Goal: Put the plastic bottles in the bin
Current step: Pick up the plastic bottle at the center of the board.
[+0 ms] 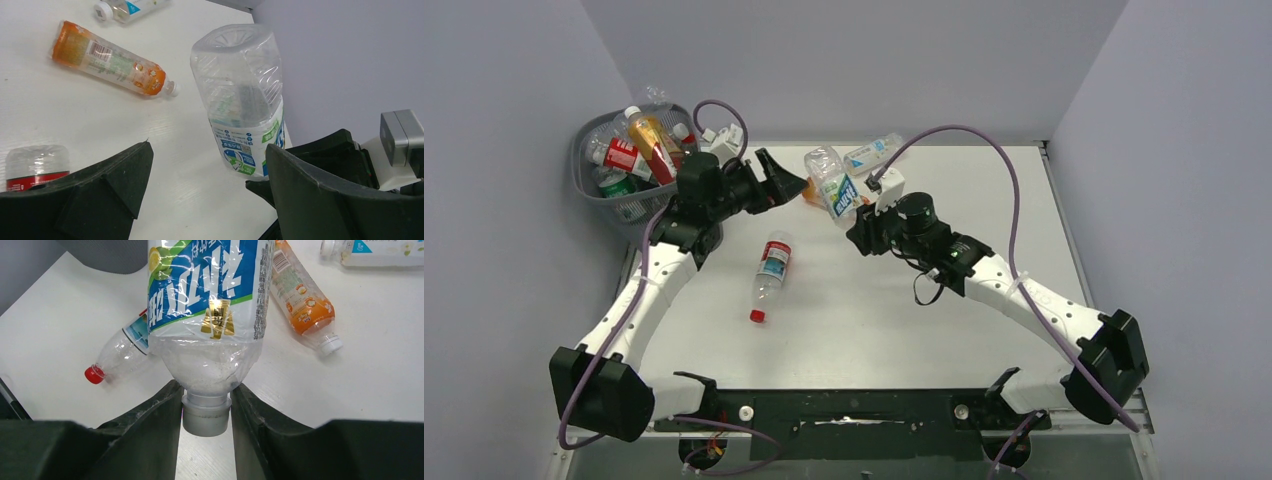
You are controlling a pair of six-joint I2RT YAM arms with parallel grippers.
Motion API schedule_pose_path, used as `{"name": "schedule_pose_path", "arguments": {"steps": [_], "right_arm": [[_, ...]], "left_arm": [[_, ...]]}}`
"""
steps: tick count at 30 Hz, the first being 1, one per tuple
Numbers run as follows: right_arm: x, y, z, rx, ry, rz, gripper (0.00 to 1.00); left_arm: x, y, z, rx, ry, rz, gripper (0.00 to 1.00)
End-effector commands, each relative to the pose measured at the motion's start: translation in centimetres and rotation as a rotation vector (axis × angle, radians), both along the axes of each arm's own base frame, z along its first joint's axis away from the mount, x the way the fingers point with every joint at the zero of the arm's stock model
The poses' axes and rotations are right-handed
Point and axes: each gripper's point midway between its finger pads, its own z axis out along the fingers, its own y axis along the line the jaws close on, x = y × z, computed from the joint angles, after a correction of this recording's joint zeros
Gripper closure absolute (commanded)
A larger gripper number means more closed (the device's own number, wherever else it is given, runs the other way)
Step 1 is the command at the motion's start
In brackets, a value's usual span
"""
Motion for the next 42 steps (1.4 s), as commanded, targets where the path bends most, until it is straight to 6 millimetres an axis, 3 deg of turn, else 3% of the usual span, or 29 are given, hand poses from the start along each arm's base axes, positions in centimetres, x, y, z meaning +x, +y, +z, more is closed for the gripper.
{"name": "schedule_pose_path", "arguments": {"steps": [1,11,34,39,42], "right_arm": [[-0.4,0.1,3.1,0.080,-0.065,0.007,0.72],[-2.0,1.0,3.7,0.096,-0.074,0.067,0.72],[-4.7,2.5,5.1,0.215,-0.091,0.185,0.72],[-4.8,2.6,5.3,0.224,-0.089,0.193,0.68],[-4.9,2.6,5.3,0.227,-0.083,0.194,0.46]], "left_arm": [[-0.9,-1.6,4.4,-0.149,-0.127,-0.045,0.16],[-1.5,-3.6,4.0,-0.281,-0.132,-0.083,0.16],[-1.4,-5.5,3.1,-0.296,-0.128,-0.084,0.16],[-1.4,-5.5,3.6,-0.265,-0.147,-0.092,0.33],[-1.3,-5.6,4.1,-0.228,-0.161,-0.102,0.48]]}}
